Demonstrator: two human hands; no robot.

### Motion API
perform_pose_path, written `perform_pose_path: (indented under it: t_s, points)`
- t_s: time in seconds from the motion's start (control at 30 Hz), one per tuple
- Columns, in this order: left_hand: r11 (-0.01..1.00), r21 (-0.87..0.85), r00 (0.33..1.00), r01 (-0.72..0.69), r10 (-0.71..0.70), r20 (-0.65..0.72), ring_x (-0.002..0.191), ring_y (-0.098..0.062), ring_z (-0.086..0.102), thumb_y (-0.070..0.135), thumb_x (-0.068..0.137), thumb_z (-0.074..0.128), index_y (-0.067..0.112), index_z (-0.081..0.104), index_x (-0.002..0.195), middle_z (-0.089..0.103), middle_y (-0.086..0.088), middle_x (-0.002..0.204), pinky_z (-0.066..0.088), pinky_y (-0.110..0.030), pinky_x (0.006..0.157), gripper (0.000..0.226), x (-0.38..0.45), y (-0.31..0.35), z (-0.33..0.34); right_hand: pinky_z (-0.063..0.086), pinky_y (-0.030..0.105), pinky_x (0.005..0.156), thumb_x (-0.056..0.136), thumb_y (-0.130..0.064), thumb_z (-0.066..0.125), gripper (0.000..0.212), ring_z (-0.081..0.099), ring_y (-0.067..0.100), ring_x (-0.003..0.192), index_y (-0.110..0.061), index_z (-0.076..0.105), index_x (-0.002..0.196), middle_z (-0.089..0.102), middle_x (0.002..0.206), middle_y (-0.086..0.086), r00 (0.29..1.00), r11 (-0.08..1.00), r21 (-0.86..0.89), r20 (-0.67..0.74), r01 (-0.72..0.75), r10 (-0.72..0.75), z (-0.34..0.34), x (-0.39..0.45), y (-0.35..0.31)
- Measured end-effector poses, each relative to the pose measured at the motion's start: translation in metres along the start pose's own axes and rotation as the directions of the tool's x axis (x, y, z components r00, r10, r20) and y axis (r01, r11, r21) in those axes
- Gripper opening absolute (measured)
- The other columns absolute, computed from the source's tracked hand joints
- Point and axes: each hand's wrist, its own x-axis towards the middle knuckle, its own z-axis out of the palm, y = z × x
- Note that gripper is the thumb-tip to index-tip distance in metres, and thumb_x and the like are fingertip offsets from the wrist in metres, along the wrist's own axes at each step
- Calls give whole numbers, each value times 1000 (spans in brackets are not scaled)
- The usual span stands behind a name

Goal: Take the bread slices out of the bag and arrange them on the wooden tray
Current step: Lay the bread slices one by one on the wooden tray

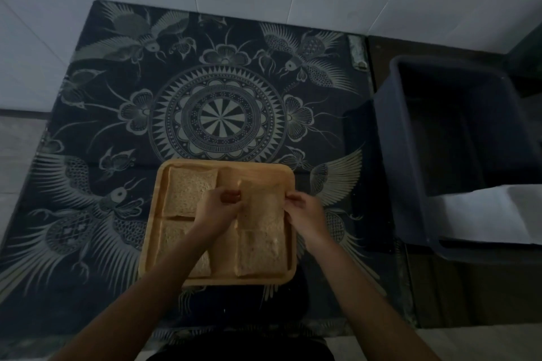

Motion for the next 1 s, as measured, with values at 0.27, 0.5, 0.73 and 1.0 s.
perform_pose_path:
  t_s: [0.27,0.5,0.73,1.0]
  points:
    - [999,47,1000,13,-14,3,86,-14,73,22,79,81,31,74,91,76,7,89,60,-39,84,16,31,5,6,61,36,85,91,-22,74,29,72,18,98,-13,72,119,75,107,3,999,998,-49,-11,-46,45,6,29,-10]
    - [997,70,999,-35,35,-7,85,-4,71,18,84,76,30,76,105,76,14,87,58,-28,76,24,34,-1,7,54,19,74,94,-16,70,25,68,7,93,-13,71,120,73,109,0,997,983,-175,-48,52,-61,6,35,-6]
    - [978,187,990,-94,113,-90,90,-9,70,17,86,76,20,76,115,77,5,97,57,-31,85,30,27,-4,12,56,26,90,96,-13,67,27,70,14,104,-9,72,122,75,116,5,959,903,-369,-88,219,-269,11,28,1]
    - [967,200,973,-161,190,-133,91,-11,69,14,85,77,13,76,111,76,2,98,52,-25,85,27,24,-5,14,55,26,90,95,-8,68,22,69,14,101,-6,74,117,76,112,6,918,861,-408,-114,305,-379,13,25,0]
